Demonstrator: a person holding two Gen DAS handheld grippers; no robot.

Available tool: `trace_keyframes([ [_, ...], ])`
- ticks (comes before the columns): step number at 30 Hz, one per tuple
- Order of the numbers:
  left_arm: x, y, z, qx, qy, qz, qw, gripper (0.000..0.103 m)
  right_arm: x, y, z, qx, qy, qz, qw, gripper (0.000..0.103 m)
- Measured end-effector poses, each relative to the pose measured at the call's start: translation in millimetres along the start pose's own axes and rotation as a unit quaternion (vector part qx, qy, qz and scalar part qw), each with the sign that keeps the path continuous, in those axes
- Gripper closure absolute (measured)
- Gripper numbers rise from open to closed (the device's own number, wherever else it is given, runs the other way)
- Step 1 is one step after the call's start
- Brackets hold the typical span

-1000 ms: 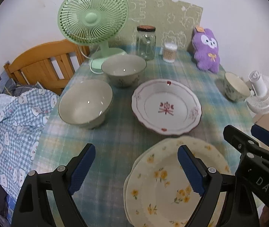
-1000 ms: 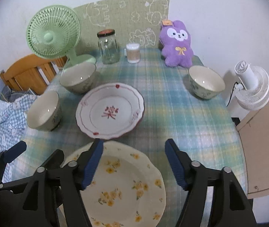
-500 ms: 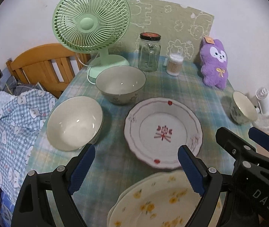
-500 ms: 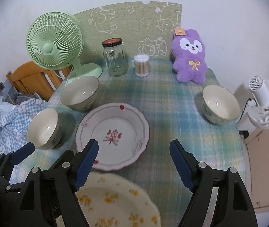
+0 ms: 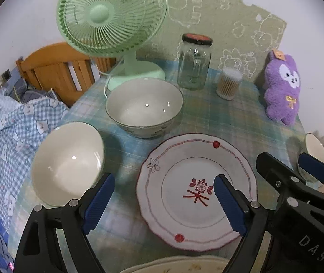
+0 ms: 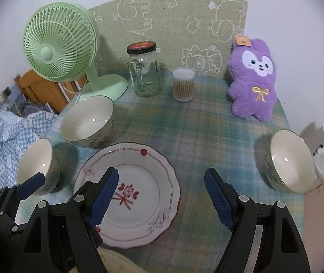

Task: Organize plates and bowls
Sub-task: 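Move both tools to the red-rimmed white plate and grasp its rim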

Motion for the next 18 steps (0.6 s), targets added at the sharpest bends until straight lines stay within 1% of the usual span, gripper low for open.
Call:
trace_keyframes([
  [6, 5, 22, -4, -0.012, -0.002, 0.018, 0.9998, 0.018, 6, 31, -3, -0.016, -0.001, 0.014, 1.0, 0.022],
  [10, 8, 42, -9, -0.031, -0.004, 0.026, 0.9992, 0.026, 13, 50, -7, -0.026, 0.0, -0.001, 1.0, 0.022],
  [14, 8, 56, -13, -0.044, -0.002, 0.032, 0.9985, 0.031, 16, 67, -11, -0.04, 0.005, 0.01, 0.999, 0.023],
  [15, 9, 59, -14, -0.046, 0.0, 0.034, 0.9984, 0.031, 17, 70, -12, -0.042, 0.006, 0.012, 0.999, 0.023],
  [16, 9, 60, -13, -0.038, 0.007, 0.04, 0.9984, 0.033, 18, 73, -13, -0.044, 0.006, 0.011, 0.999, 0.023],
  [18, 10, 64, -14, -0.04, 0.015, 0.046, 0.998, 0.033, 19, 79, -15, -0.05, 0.009, 0.011, 0.999, 0.023],
])
Point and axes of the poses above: each gripper's, at about its wrist camera, not at the fingertips, and y roughly the way its jaws point, x to its right, z to its top, the point moved 3 cm from there along y, roughly the way its jaws point, and after that the axes turned 14 degrees about x, right-handed, at the moved point
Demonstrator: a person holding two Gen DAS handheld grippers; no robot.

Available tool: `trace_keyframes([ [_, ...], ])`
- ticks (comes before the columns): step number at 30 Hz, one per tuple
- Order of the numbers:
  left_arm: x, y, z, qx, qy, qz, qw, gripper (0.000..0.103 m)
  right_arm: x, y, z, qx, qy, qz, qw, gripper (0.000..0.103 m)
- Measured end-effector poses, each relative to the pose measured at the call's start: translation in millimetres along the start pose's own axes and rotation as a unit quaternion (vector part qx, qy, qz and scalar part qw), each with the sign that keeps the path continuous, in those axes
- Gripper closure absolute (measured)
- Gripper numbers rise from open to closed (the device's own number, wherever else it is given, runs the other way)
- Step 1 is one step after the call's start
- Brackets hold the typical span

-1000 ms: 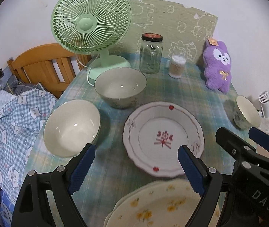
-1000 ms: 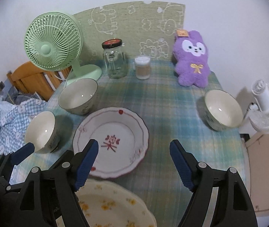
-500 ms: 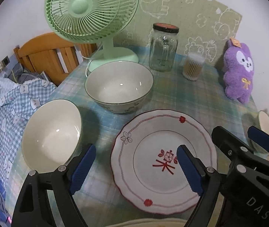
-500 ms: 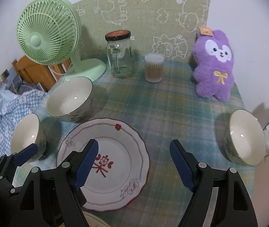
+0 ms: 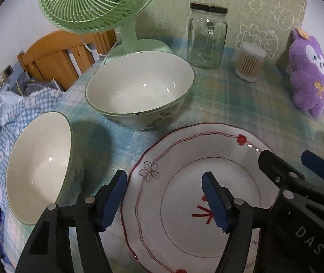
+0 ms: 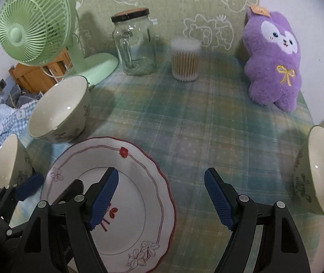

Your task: Organize plates and bowls

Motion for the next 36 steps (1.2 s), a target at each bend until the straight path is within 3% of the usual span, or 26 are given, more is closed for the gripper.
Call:
trace_keyframes([
  [6, -4, 10, -5, -0.011, 0.002, 0.015, 0.9998, 0.04, 1, 14, -8, -0.016, 0.011, 0.013, 1.0, 0.023],
  [11, -9, 13, -10, -0.021, -0.006, 0.016, 0.9996, 0.044, -4, 22, -11, -0.027, 0.013, 0.021, 0.999, 0.033],
  [17, -10, 13, -10, -0.025, -0.011, 0.013, 0.9995, 0.044, -8, 28, -17, -0.045, 0.021, 0.03, 0.998, 0.054],
  [21, -12, 12, -12, -0.03, -0.021, 0.008, 0.9993, 0.045, -10, 25, -18, -0.043, 0.01, 0.025, 0.999, 0.056],
  [26, -11, 11, -11, -0.031, -0.018, 0.014, 0.9993, 0.058, -1, 17, -23, -0.048, 0.018, 0.016, 0.999, 0.058],
  [36, 9, 4, -15, -0.024, 0.015, -0.009, 0.9996, 0.059, 18, 2, -28, -0.055, 0.024, -0.005, 0.998, 0.06],
])
Point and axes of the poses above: each gripper's, at about its wrist camera, not at the fingertips, and y roughly the way its jaws point, x to its right, z to its top, the point moved 3 cm from there along y, roughly the way its jaws point, and after that the axes turned 14 degrees about x, right-handed, at the moved point
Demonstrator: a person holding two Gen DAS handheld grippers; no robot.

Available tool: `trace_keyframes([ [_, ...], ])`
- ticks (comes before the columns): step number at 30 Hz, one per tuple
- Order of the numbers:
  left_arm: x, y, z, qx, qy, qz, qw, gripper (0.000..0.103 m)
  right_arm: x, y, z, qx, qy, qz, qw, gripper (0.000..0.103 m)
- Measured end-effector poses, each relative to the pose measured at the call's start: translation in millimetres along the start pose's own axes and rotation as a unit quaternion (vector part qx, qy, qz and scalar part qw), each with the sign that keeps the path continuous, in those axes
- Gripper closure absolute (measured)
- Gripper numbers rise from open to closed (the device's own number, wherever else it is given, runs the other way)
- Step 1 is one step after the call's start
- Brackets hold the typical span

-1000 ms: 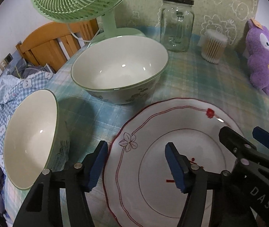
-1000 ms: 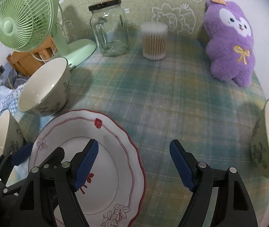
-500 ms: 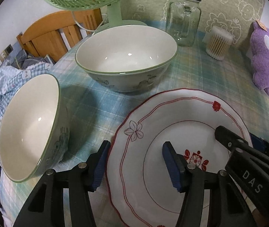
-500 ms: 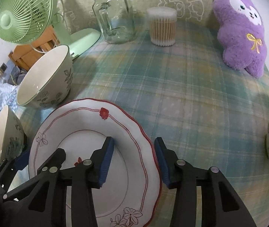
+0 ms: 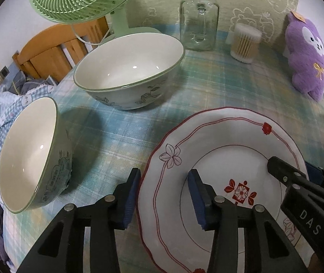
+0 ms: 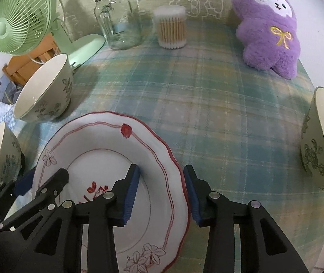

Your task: Organize plates and bowls

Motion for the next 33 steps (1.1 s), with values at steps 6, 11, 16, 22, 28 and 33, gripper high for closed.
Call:
trace_keyframes([
  [6, -4, -4, -7, -0.007, -0.013, -0.016, 0.9998, 0.059, 2, -5, -9, -0.008, 0.01, 0.0, 1.0, 0.06],
  [11, -4, -5, -7, -0.01, -0.023, -0.012, 0.9996, 0.06, -1, -5, -9, -0.009, 0.012, -0.009, 1.0, 0.06],
  [16, -4, -7, -4, -0.008, -0.027, -0.027, 0.9992, 0.061, 2, -12, -4, 0.009, 0.016, -0.022, 1.0, 0.06],
  [22, 4, -18, 11, 0.012, -0.018, -0.044, 0.9988, 0.061, 7, -29, 9, 0.037, 0.016, -0.05, 0.998, 0.06],
  [28, 5, -33, 18, 0.02, -0.015, -0.068, 0.9973, 0.061, 8, -55, 16, 0.057, 0.03, -0.067, 0.996, 0.06],
  [33, 4, -47, 18, 0.018, -0.001, -0.086, 0.9961, 0.061, 4, -79, 12, 0.068, 0.04, -0.087, 0.993, 0.06],
])
Point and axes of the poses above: each gripper's, at about its wrist camera, not at the fingertips, and y roughly the way its jaws point, x to its right, z to its top, the point moved 3 cm from there along y, roughly the way its jaws point, and after that the axes turned 14 degrees about x, right-handed, at the moved point
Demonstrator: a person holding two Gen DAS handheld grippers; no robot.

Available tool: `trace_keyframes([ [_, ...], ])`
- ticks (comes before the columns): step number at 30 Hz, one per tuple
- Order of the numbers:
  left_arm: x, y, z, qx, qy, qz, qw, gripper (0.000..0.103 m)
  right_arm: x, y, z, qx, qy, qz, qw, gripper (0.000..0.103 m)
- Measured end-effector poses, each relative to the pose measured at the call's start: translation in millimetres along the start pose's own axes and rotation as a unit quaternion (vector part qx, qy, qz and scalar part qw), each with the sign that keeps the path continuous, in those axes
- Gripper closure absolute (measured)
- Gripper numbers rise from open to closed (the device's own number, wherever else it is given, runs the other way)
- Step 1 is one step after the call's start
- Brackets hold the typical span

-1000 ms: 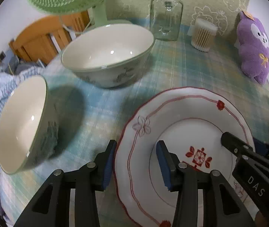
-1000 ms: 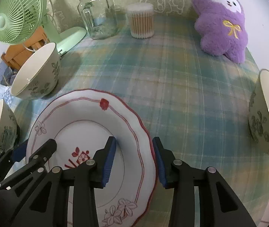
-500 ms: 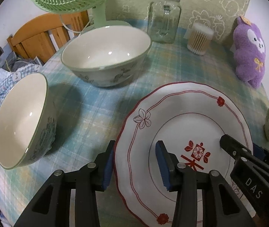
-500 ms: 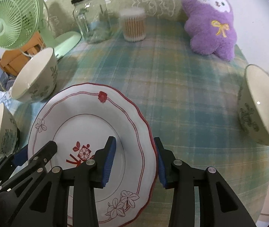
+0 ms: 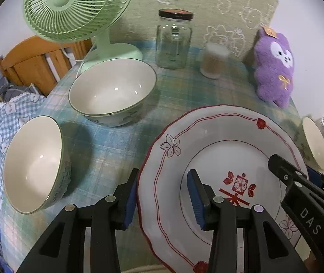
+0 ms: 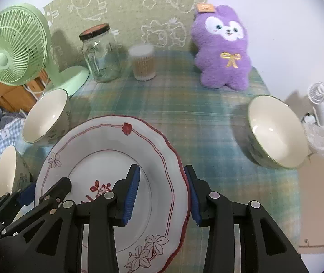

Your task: Organize plates and bowls

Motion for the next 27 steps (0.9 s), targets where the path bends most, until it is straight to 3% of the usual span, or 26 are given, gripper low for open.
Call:
trace_keyframes([
  [10, -2, -42, -7, 0.023, 0.031, -0.03, 0.9988, 0.061, -3, -50, -20, 0.013, 0.021, -0.027, 0.999, 0.06],
  [27, -24, -86, -65, 0.004, 0.066, -0.052, 0.9965, 0.061, -17, -108, -91, -0.004, 0.045, -0.057, 0.997, 0.06],
])
Point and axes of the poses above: each gripper's, at about its wrist camera, not at the fingertips, and y roughly the way its jaws point, x to its right, z to its top, the point moved 3 cm from there along y, roughly the way its jaws point, and after that the axes turned 14 degrees about x, right-handed, at the moved point
